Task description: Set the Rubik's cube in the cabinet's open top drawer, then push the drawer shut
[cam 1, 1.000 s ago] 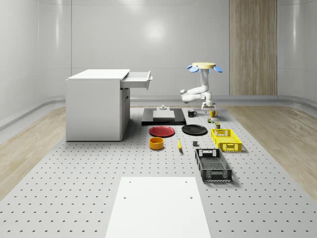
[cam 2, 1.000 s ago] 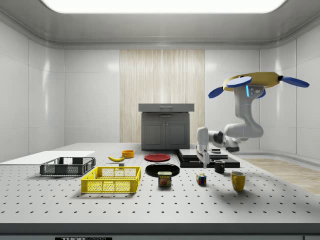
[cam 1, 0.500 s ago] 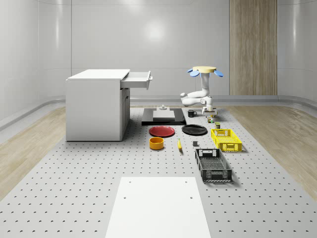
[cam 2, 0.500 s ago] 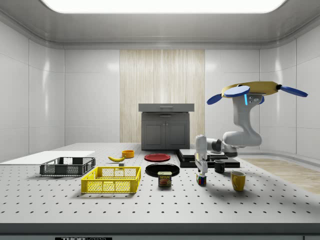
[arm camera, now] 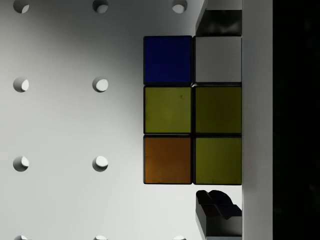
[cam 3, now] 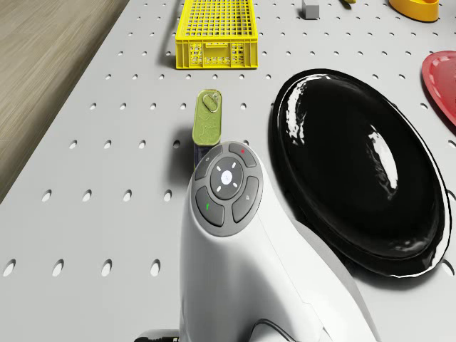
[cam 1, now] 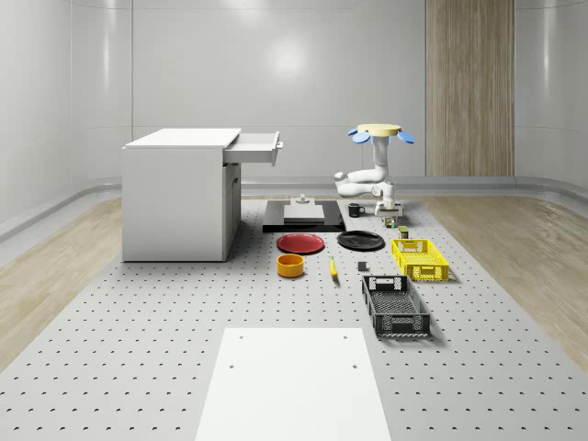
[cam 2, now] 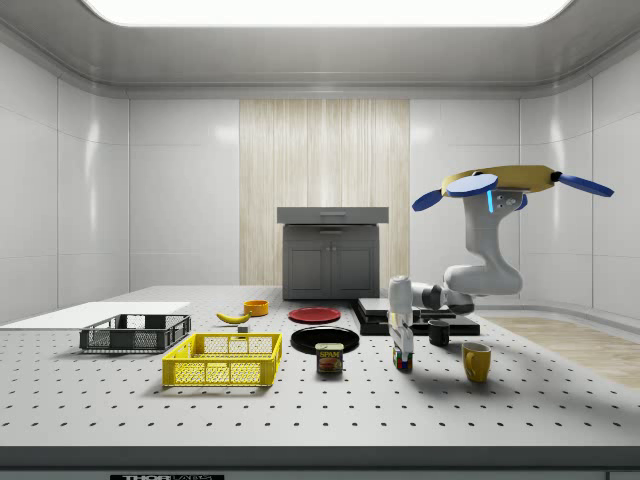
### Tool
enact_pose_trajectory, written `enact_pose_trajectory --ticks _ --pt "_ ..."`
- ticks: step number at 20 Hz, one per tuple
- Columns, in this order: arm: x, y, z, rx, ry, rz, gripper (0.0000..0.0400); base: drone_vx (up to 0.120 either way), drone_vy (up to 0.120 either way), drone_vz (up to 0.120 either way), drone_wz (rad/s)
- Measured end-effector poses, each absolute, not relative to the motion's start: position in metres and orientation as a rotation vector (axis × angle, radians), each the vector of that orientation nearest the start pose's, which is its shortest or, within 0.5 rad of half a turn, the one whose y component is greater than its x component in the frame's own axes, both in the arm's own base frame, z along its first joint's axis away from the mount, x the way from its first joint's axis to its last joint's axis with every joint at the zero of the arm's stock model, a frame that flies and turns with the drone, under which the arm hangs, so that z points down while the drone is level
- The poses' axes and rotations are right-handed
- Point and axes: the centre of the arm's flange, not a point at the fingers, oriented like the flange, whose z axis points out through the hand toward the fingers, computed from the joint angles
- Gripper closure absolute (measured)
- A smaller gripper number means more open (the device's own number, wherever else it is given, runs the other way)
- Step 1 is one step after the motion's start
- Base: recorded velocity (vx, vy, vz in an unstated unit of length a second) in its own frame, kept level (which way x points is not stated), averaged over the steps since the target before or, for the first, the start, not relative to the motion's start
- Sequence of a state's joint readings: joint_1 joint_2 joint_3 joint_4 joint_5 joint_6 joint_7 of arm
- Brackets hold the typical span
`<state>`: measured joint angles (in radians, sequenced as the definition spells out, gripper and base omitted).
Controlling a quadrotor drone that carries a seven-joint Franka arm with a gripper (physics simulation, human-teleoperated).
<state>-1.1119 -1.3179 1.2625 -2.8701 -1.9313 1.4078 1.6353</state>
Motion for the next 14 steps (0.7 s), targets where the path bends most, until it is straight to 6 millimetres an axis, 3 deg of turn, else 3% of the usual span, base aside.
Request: enact_pose_trajectory --ticks 7,10,14 --pt "0.307 0.000 0.520 0.001 -0.002 0.785 0.0000 0.000 0.000 0.000 0.000" --pt "0.307 0.000 0.521 0.001 -0.002 0.785 0.0040 0.000 0.000 0.000 0.000" --pt "0.307 0.000 0.522 0.001 -0.002 0.785 0.0062 0.000 0.000 0.000 0.000"
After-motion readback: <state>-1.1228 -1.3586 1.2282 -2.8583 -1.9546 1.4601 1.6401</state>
